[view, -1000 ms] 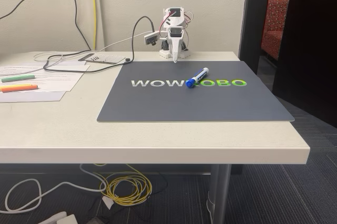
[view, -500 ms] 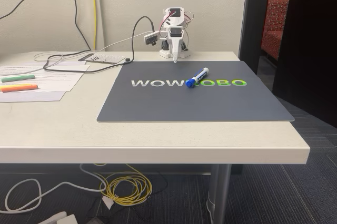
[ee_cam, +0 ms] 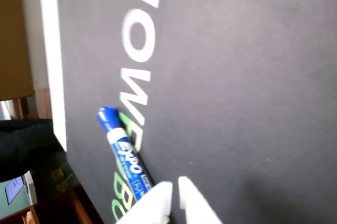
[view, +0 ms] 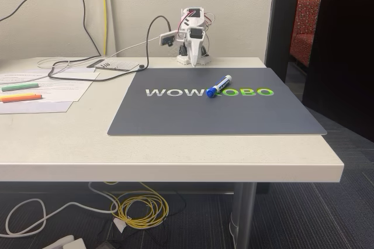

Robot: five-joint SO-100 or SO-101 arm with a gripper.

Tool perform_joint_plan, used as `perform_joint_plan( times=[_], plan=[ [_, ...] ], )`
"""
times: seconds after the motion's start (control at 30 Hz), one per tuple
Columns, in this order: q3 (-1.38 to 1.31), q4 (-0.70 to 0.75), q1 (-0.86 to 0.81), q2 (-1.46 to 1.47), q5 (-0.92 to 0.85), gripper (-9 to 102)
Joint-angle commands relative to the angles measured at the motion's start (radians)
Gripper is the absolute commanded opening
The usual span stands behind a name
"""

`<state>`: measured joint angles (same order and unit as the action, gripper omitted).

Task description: Pick up the blue marker.

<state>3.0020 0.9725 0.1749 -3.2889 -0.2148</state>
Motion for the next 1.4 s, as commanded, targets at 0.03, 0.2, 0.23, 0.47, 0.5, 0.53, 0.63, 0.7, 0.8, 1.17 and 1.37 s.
perform_joint_plan(
  times=[0.03, 0.2, 0.23, 0.47, 0.5, 0.53, 0.63, 0.7, 0.8, 1.17, 1.37],
  plan=[
    [-0.074, -0.028, -0.011, -0.041, -0.074, 0],
    [-0.196, -0.066, -0.014, 0.160, -0.173, 0],
    [-0.245, -0.067, -0.014, 0.230, -0.192, 0],
    [-0.460, -0.064, -0.026, 0.477, -0.390, 0],
    [-0.495, -0.064, -0.028, 0.526, -0.414, 0],
    [-0.531, -0.063, -0.032, 0.574, -0.434, 0],
    [-0.575, -0.101, -0.049, 0.653, -0.505, 0],
    [-0.575, -0.138, -0.054, 0.684, -0.555, 0],
    [-0.604, -0.172, -0.060, 0.747, -0.598, 0],
    [-0.808, -0.169, -0.003, 1.012, -0.698, 0],
    [-0.953, -0.123, 0.064, 1.172, -0.629, 0]
  ],
)
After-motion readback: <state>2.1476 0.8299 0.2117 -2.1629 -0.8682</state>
